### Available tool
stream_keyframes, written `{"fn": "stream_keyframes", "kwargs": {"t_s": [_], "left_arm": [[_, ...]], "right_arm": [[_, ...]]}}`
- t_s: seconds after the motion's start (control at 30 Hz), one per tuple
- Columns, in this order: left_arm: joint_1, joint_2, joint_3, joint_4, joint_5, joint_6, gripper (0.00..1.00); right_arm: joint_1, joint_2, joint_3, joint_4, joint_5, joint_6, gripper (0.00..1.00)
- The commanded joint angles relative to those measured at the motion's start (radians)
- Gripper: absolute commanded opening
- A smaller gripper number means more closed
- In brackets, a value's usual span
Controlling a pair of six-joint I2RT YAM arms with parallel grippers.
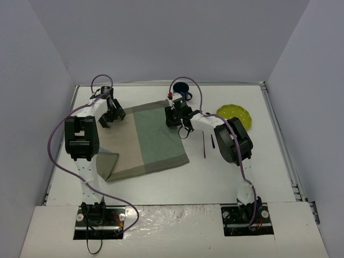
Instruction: Set the dinner table for one person
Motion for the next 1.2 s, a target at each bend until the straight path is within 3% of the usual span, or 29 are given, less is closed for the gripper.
{"fn": "stream_keyframes", "kwargs": {"t_s": [0.0,0.1,0.27,0.43,0.63,0.83,1.0,1.17], "left_arm": [[-0.017,0.098,0.063,0.061,0.174,0.018,0.77],[-0.017,0.048,0.073,0.086,0.189,0.039,0.77],[-0.019,-0.163,0.066,0.017,0.07,0.138,0.82],[-0.083,-0.391,-0.019,-0.122,-0.128,0.212,0.85],[-0.235,-0.535,-0.274,-0.246,-0.313,0.142,0.85],[-0.341,-0.573,-0.475,-0.249,-0.341,0.075,0.85],[-0.349,-0.527,-0.511,-0.222,-0.371,0.072,0.83],[-0.347,-0.46,-0.513,-0.195,-0.373,0.057,0.74]], "right_arm": [[-0.052,-0.011,-0.027,-0.026,0.05,0.01,0.41],[-0.057,-0.026,-0.007,-0.027,0.046,-0.005,0.41],[-0.041,-0.12,0.008,-0.031,0.034,-0.026,0.44],[0.007,-0.301,-0.035,-0.042,0.078,-0.039,0.52],[0.051,-0.552,-0.211,-0.046,0.161,-0.004,0.71],[0.061,-0.792,-0.426,-0.046,0.157,0.056,0.91],[0.061,-0.948,-0.548,-0.045,0.161,0.067,0.93],[0.059,-1.023,-0.607,-0.048,0.168,0.068,0.93]]}}
